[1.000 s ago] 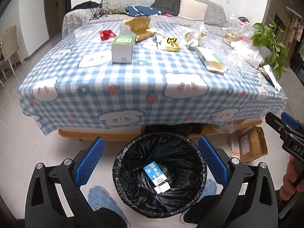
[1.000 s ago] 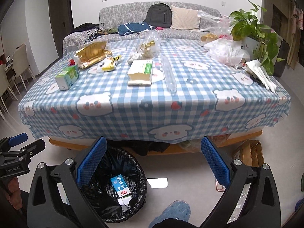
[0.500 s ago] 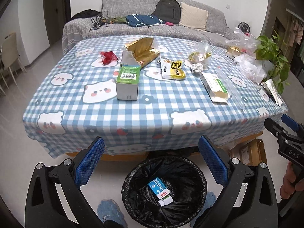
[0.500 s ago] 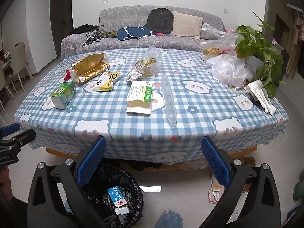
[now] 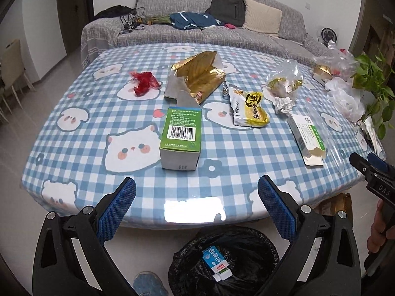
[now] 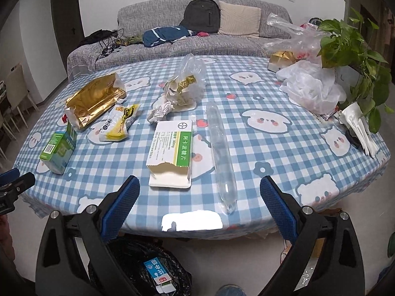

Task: Collect trash
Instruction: 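Grasp the clear plastic tube with the right tool while the left tool grasps the green box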

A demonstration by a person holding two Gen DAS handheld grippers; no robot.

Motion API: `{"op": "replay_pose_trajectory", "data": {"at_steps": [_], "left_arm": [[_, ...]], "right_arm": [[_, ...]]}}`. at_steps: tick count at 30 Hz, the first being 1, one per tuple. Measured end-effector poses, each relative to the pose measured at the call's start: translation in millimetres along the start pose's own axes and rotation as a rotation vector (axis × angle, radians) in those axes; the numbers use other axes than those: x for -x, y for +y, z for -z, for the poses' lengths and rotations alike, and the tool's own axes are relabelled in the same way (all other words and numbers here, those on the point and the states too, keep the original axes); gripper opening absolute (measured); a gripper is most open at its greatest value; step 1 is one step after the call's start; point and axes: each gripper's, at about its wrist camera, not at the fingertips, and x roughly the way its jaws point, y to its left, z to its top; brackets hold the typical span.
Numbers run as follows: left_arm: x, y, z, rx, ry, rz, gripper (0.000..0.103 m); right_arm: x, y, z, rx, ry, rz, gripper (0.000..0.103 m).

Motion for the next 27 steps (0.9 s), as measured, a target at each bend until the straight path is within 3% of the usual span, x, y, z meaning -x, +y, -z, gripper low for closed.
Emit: {"op": "replay_pose_trajectory", "data": {"at_steps": [14, 27], "left_arm": [[-67, 7, -43, 0.000, 0.064, -0.008, 0.096], [-99, 5, -57, -0.010, 0.107, -0.026, 0.081]], "right_arm": [[-75, -25, -43, -0.058, 0.095, 0.020, 0.073], [-108, -25, -49, -0.054, 0.174, 0.015, 0.047]]}}
